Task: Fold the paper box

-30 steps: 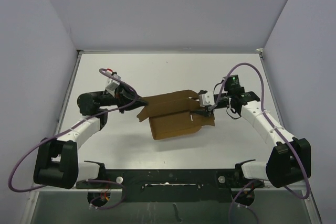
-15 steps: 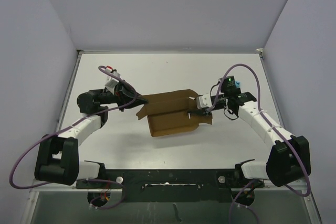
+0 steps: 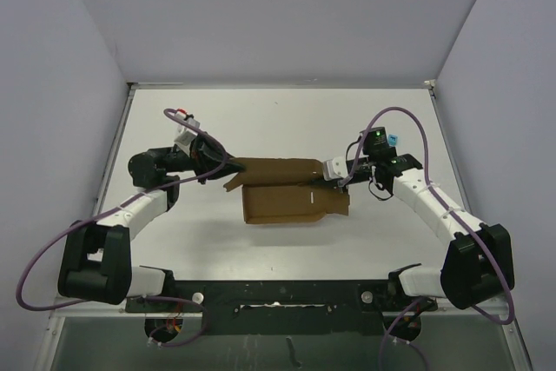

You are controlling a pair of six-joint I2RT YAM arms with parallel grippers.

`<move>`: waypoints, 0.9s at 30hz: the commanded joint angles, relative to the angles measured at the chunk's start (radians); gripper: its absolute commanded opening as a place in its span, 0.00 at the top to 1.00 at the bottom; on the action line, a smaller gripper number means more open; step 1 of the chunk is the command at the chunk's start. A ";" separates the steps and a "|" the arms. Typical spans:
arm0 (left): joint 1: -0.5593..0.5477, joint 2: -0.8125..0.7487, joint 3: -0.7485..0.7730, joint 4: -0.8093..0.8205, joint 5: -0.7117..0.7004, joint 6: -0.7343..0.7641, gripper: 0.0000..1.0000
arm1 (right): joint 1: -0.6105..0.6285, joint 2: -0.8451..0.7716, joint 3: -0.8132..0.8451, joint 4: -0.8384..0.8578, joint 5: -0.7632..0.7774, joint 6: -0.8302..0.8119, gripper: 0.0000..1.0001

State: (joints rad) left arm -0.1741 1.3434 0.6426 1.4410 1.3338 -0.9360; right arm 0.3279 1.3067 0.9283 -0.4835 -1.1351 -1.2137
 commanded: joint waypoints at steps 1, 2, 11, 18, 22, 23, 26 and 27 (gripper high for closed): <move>0.009 -0.002 0.029 0.003 -0.035 0.058 1.00 | -0.007 -0.006 0.018 0.003 -0.034 -0.003 1.00; 0.012 -0.012 0.023 -0.021 -0.039 0.081 0.96 | -0.013 -0.007 0.022 -0.002 -0.039 -0.004 1.00; 0.024 -0.177 -0.033 -0.363 -0.080 0.366 0.56 | -0.050 0.023 0.061 -0.078 -0.087 0.000 1.00; 0.002 -0.232 -0.052 -0.441 -0.078 0.427 0.41 | -0.051 0.051 0.085 -0.096 -0.086 0.025 1.00; -0.015 -0.284 -0.063 -0.546 -0.098 0.498 0.39 | -0.058 0.069 0.094 -0.079 -0.071 0.072 1.00; -0.020 -0.308 -0.065 -0.593 -0.110 0.530 0.38 | -0.058 0.072 0.097 -0.076 -0.068 0.079 1.00; -0.054 -0.381 -0.063 -0.787 -0.182 0.673 0.33 | -0.060 0.083 0.102 -0.081 -0.067 0.088 1.00; -0.075 -0.404 -0.056 -0.867 -0.217 0.738 0.32 | -0.061 0.086 0.104 -0.084 -0.068 0.089 1.00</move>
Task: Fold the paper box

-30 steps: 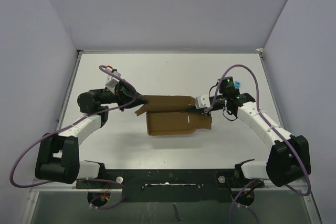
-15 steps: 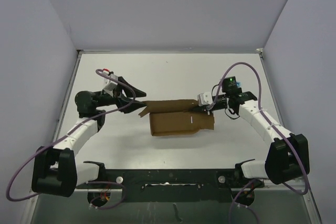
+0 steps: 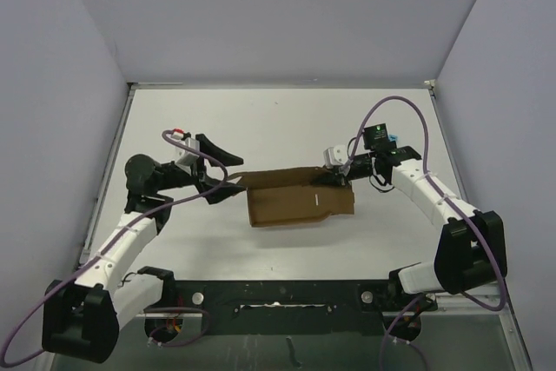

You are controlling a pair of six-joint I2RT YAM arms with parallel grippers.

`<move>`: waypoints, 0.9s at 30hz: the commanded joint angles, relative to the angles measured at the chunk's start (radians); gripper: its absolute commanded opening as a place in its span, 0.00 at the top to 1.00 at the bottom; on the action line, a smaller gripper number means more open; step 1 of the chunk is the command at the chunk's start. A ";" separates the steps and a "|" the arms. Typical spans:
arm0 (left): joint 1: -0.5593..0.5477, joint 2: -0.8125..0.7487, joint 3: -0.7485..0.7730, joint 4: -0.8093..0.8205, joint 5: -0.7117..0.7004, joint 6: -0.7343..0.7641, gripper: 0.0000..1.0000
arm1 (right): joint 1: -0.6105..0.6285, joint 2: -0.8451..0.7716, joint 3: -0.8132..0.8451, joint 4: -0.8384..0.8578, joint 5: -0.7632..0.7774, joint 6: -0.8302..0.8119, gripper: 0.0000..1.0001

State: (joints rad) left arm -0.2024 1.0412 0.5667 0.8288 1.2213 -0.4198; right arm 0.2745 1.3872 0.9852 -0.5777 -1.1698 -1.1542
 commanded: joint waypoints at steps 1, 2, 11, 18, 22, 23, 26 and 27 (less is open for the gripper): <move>-0.067 -0.123 0.033 -0.356 -0.148 0.297 0.31 | -0.006 0.007 0.049 0.009 -0.034 0.030 1.00; -0.088 -0.138 0.048 -0.446 -0.195 0.358 0.31 | -0.006 0.008 0.049 0.009 -0.036 0.030 1.00; -0.129 -0.090 0.116 -0.606 -0.276 0.466 0.54 | -0.008 0.012 0.052 0.009 -0.042 0.036 1.00; -0.135 -0.061 0.135 -0.608 -0.250 0.469 0.78 | -0.007 0.015 0.052 0.007 -0.042 0.034 1.00; -0.136 -0.050 0.141 -0.605 -0.236 0.469 0.97 | -0.005 0.018 0.053 0.006 -0.042 0.034 1.00; -0.137 -0.047 0.142 -0.605 -0.232 0.469 1.00 | -0.005 0.017 0.053 0.004 -0.043 0.033 1.00; -0.140 -0.034 0.149 -0.602 -0.219 0.469 1.00 | -0.004 0.019 0.055 0.000 -0.044 0.033 1.00; -0.140 -0.035 0.148 -0.602 -0.222 0.469 1.00 | -0.006 0.021 0.056 0.000 -0.042 0.036 1.00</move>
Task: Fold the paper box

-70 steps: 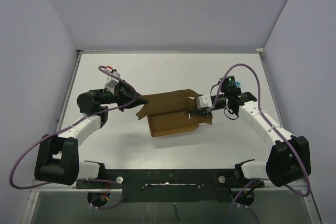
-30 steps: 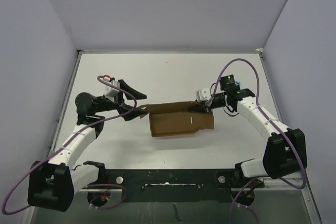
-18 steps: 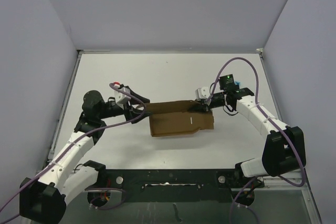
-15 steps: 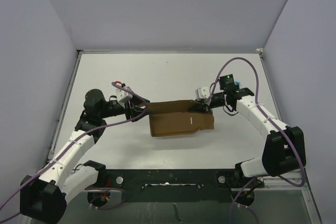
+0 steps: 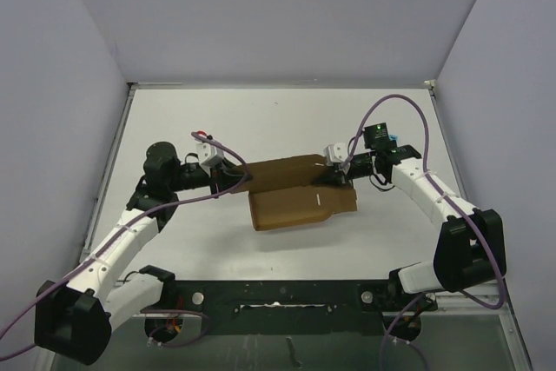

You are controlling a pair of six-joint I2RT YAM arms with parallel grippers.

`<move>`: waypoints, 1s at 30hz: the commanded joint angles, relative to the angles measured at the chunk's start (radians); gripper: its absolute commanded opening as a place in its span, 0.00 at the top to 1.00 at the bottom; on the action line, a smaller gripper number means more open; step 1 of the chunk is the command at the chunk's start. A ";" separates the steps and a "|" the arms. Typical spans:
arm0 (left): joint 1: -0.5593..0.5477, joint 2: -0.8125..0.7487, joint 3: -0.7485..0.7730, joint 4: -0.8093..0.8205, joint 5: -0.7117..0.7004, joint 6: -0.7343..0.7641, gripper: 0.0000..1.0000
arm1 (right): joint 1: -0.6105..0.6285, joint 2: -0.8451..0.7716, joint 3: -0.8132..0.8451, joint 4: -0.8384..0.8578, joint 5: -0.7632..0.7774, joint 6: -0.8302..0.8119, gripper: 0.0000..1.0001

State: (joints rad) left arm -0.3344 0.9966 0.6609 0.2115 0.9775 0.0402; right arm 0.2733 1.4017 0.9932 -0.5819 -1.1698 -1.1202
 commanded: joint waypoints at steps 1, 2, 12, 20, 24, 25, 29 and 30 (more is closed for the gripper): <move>-0.008 0.007 0.052 0.014 0.008 0.009 1.00 | -0.007 0.009 0.050 0.003 -0.041 0.009 1.00; -0.008 0.003 0.048 0.010 -0.004 0.008 1.00 | -0.006 0.011 0.054 0.003 -0.038 0.020 0.95; 0.006 0.021 0.053 -0.141 -0.152 0.030 1.00 | -0.235 -0.061 0.068 -0.120 -0.074 0.009 0.33; 0.006 0.109 0.070 -0.184 -0.278 -0.017 1.00 | -0.283 -0.152 -0.140 -0.234 -0.108 -0.243 0.37; 0.006 0.135 0.075 -0.193 -0.324 -0.036 1.00 | -0.174 -0.093 -0.164 -0.129 0.071 -0.155 0.45; 0.006 0.137 0.075 -0.195 -0.328 -0.038 1.00 | -0.137 -0.070 -0.166 -0.108 0.114 -0.137 0.46; 0.006 0.140 0.068 -0.188 -0.351 -0.058 1.00 | 0.003 0.026 -0.146 -0.041 0.299 -0.046 0.51; 0.006 0.140 0.068 -0.187 -0.357 -0.064 1.00 | 0.019 0.050 -0.130 -0.042 0.325 -0.025 0.52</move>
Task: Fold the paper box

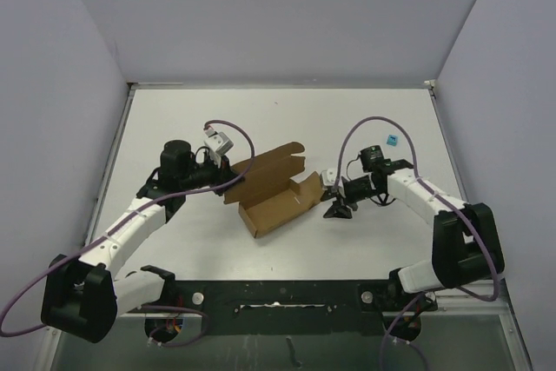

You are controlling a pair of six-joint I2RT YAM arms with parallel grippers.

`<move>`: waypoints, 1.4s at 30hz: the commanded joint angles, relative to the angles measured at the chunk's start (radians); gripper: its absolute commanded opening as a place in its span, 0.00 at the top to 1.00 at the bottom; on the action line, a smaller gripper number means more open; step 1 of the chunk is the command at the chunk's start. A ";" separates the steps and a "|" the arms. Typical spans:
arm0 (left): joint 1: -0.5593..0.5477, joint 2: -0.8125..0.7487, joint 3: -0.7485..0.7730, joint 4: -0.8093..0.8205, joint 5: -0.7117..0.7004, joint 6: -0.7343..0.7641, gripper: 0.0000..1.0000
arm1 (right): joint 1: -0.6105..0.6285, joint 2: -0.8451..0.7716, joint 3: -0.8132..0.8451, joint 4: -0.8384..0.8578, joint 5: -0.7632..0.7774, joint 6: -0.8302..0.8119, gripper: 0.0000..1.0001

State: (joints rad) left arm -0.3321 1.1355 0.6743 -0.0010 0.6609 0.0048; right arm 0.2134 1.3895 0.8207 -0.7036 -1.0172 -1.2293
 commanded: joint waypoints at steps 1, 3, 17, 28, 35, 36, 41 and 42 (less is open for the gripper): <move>0.003 0.001 0.054 0.023 -0.046 -0.030 1.00 | 0.088 0.083 0.055 0.077 0.195 0.104 0.54; 0.002 0.000 0.053 0.023 -0.056 -0.038 1.00 | 0.097 0.114 0.066 0.072 0.218 0.121 0.55; 0.001 0.016 0.044 0.068 0.000 -0.083 1.00 | 0.211 0.207 0.118 0.187 0.316 0.270 0.44; 0.002 0.037 0.043 0.083 0.022 -0.098 1.00 | 0.274 0.231 0.127 0.229 0.316 0.310 0.48; 0.001 0.040 0.043 0.083 0.021 -0.098 1.00 | 0.298 0.244 0.129 0.231 0.344 0.297 0.69; 0.002 0.040 0.043 0.084 0.021 -0.098 1.00 | 0.299 0.243 0.128 0.226 0.343 0.291 0.70; 0.001 0.043 0.045 0.083 0.026 -0.100 1.00 | 0.312 0.238 0.126 0.223 0.343 0.276 0.78; 0.001 0.043 0.044 0.084 0.028 -0.100 1.00 | 0.314 0.240 0.129 0.224 0.346 0.282 0.83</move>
State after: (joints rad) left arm -0.3321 1.1732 0.6743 0.0265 0.6609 -0.0906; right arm 0.5117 1.6333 0.9146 -0.4976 -0.6758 -0.9379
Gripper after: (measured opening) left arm 0.015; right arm 0.243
